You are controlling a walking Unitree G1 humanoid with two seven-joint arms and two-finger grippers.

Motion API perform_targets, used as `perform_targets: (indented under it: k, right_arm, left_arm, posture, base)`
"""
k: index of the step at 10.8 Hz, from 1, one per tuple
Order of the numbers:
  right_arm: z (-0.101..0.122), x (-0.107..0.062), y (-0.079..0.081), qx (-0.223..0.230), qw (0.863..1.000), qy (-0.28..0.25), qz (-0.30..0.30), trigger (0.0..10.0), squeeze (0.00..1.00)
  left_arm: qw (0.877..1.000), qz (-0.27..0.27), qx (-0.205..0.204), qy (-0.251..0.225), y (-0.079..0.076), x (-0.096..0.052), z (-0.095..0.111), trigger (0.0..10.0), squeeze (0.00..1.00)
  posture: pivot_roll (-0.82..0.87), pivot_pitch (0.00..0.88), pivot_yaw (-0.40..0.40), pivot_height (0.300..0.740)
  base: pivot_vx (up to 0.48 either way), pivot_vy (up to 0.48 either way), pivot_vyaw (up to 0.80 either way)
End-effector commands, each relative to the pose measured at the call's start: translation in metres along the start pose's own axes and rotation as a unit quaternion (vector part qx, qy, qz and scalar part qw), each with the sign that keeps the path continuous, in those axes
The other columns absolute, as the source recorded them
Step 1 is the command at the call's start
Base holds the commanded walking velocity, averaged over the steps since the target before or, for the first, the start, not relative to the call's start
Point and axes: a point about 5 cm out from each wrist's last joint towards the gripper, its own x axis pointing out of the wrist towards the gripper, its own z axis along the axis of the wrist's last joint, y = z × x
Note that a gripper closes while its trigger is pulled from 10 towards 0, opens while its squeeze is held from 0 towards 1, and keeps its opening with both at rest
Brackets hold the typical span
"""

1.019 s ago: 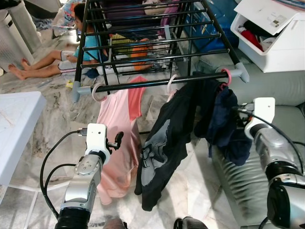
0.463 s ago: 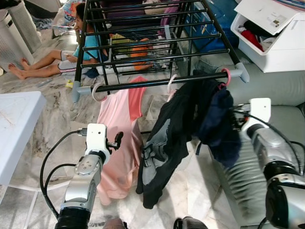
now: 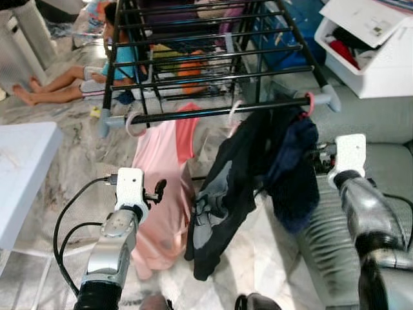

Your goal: Hang hanger

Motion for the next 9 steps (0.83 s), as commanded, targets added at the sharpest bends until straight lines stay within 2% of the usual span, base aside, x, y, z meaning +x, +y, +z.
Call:
perform_targets:
  k: [1,2,3,4,6,8,9]
  right_arm:
    - [0.005,-0.001,0.016,-0.018,1.0,-0.022,0.008,10.0,0.0]
    - [0.003,-0.005,0.025,-0.028,0.999,-0.029,0.007,10.0,0.0]
    - [0.003,-0.013,0.031,-0.055,0.997,-0.054,-0.019,10.0,0.23]
    - [0.003,-0.016,0.035,-0.043,0.997,-0.064,-0.026,10.0,1.0]
    - [-0.001,-0.017,0.043,-0.041,0.997,-0.05,-0.032,10.0,1.0]
    - [0.0,-0.018,0.039,-0.048,0.996,-0.05,-0.05,10.0,1.0]
    - [-0.004,-0.018,0.04,-0.029,0.998,-0.036,-0.047,10.0,1.0]
  left_arm:
    - [1.0,-0.001,0.006,0.006,0.002,0.0,0.001,10.0,0.0]
    - [1.0,-0.003,0.007,0.008,0.002,0.0,0.0,10.0,0.0]
    - [1.0,-0.005,0.008,0.009,0.001,0.0,0.0,10.0,0.0]
    - [1.0,-0.006,0.008,0.009,0.001,0.0,0.0,10.0,0.0]
    - [1.0,-0.007,0.01,0.009,0.002,0.001,0.001,10.0,0.0]
    - [1.0,-0.007,0.012,0.009,0.003,0.001,0.001,10.0,0.0]
    - [1.0,-0.008,0.013,0.01,0.003,0.001,0.001,10.0,0.0]
  posture:
    - [0.0,0.071,0.054,0.74]
    - [0.0,0.068,0.057,0.74]
    - [0.0,0.068,0.057,0.74]
    - [0.0,0.067,0.058,0.74]
    - [0.0,0.062,0.063,0.74]
    - [0.0,0.059,0.063,0.74]
    - [0.0,0.058,0.064,0.74]
  base:
    - [0.0,0.0,0.0]
    - [0.0,0.0,0.0]
    - [0.0,0.0,0.0]
    - [0.0,0.0,0.0]
    - [0.0,0.0,0.0]
    - [0.0,0.0,0.0]
    - [0.0,0.0,0.0]
